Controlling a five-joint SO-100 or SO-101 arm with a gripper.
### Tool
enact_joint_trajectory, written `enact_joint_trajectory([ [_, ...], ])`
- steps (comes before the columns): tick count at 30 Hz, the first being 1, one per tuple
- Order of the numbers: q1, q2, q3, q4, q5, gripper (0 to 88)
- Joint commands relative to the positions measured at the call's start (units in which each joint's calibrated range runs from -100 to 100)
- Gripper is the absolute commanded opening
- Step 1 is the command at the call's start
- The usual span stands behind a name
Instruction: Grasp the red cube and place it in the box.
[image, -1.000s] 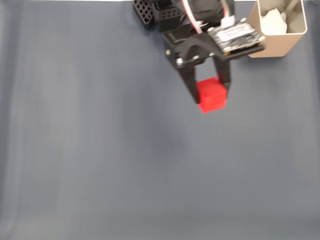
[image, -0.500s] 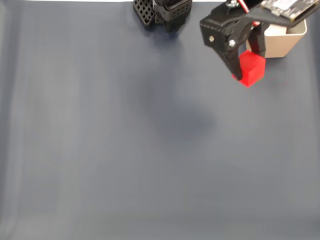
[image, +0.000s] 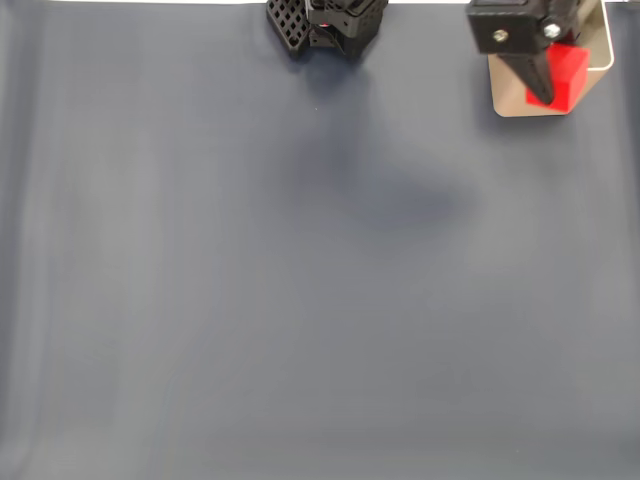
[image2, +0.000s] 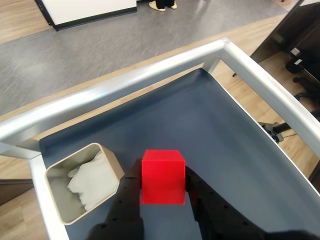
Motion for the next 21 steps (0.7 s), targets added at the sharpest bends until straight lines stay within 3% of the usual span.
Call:
enact_joint_trajectory([
  [1, -3.70, 0.62, -3.90, 0.13, 0.29, 0.1],
  [21, -14.91, 4.69, -2.53, 4.15, 1.37, 0.1],
])
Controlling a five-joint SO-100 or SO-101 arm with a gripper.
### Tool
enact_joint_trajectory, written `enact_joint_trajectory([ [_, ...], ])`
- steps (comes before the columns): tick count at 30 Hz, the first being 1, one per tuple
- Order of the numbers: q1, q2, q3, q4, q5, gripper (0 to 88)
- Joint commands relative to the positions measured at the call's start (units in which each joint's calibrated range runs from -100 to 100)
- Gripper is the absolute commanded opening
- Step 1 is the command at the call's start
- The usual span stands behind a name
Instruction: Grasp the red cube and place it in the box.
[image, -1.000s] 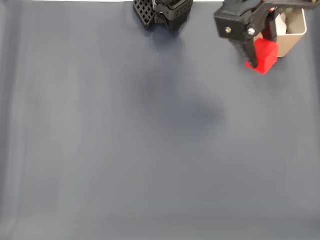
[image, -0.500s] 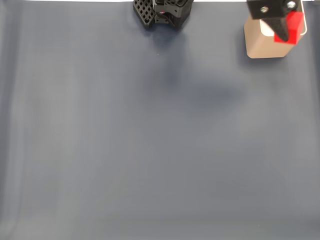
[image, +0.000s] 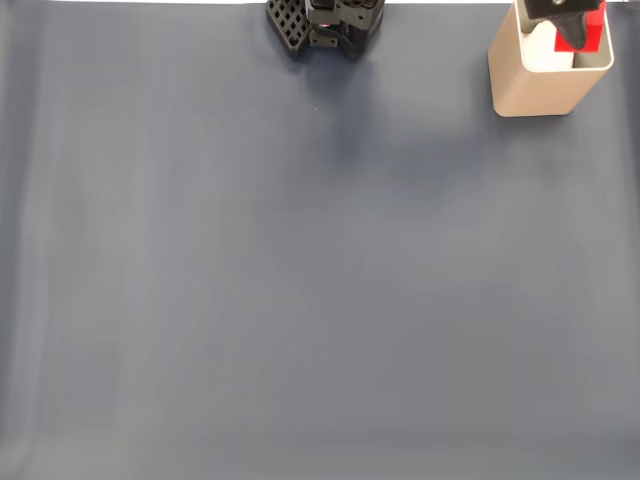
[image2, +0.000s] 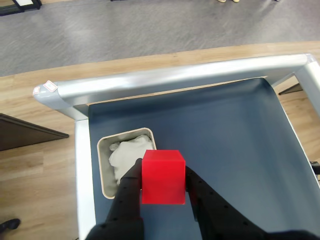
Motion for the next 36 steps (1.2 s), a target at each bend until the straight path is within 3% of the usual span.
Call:
enact_joint_trajectory([
  [1, -2.18, 0.58, -0.98, 0.34, -0.29, 0.1],
  [36, -6.58, 7.76, -0.16, -4.10, -0.73, 0.7],
])
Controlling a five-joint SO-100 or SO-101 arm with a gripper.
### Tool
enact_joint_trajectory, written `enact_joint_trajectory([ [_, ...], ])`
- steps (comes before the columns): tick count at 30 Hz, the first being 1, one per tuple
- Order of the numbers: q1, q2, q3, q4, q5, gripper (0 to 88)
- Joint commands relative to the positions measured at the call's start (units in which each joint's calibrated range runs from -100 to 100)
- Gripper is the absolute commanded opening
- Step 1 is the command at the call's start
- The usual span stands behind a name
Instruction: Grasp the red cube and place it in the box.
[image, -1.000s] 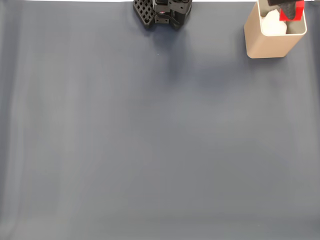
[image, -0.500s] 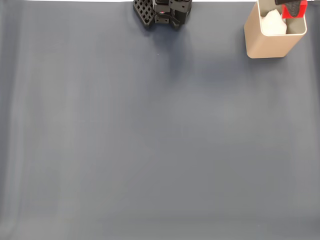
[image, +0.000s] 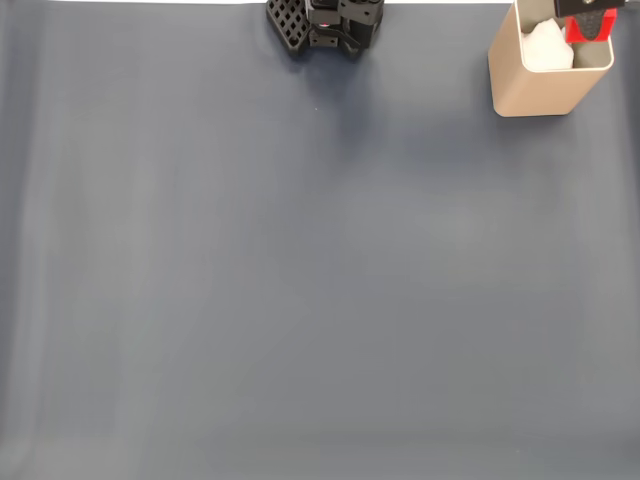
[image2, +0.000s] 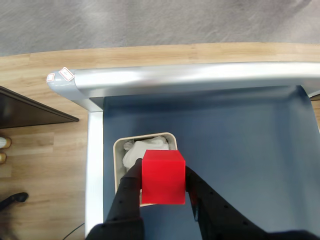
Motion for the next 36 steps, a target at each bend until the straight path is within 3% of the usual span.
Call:
enact_joint_trajectory([
  [1, -0.79, 0.01, 0.11, -1.01, -0.39, 0.7],
  [18, -3.35, -1.72, 2.12, -1.75, -3.08, 1.0],
  [22, -3.49, -1.90, 1.84, -1.91, -3.13, 7.8],
  [23, -3.49, -1.90, 1.48, -1.99, -2.83, 16.9],
  [28, -3.35, -1.72, 0.84, -1.67, -2.15, 30.4],
  [36, -3.13, -1.72, 0.02, 0.55, 0.59, 36.1],
])
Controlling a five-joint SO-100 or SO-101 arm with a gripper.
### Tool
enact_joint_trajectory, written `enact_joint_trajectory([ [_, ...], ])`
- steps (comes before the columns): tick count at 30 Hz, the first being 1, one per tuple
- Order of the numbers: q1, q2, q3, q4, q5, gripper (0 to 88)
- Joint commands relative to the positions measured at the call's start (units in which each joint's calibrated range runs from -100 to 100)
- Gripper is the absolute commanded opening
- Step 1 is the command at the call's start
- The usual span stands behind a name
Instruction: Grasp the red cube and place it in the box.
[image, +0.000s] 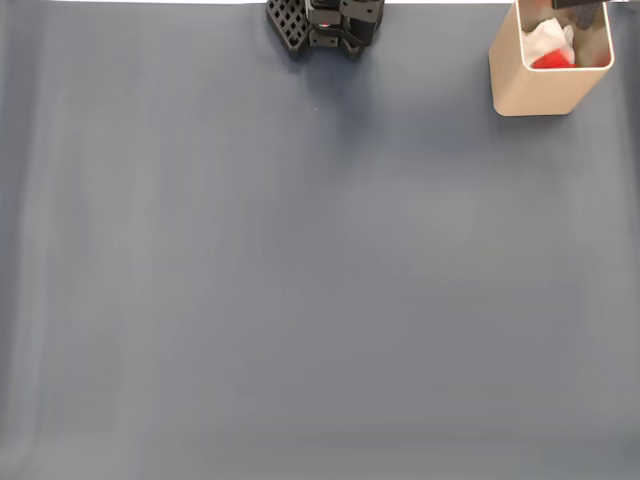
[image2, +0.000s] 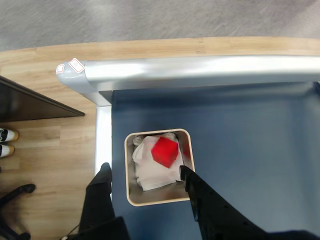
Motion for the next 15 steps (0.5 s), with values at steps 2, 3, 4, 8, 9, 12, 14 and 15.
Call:
enact_joint_trajectory([
  [2, -0.13, -1.46, -3.08, -0.02, 1.37, 37.2],
  [3, -0.13, -1.20, -3.35, -0.27, 1.17, 37.8],
  [4, -0.13, -1.03, -3.53, -0.68, 1.03, 38.3],
  [8, -0.13, -0.94, -3.62, -0.51, 0.68, 39.5],
  [9, -0.13, -1.12, -3.53, -0.43, 0.73, 39.6],
  [12, -0.13, -1.72, -3.08, -0.43, 0.78, 39.9],
  [14, -0.13, -1.81, -2.99, -0.43, 0.68, 39.9],
  [15, -0.13, -1.81, -2.99, -0.43, 0.63, 39.9],
])
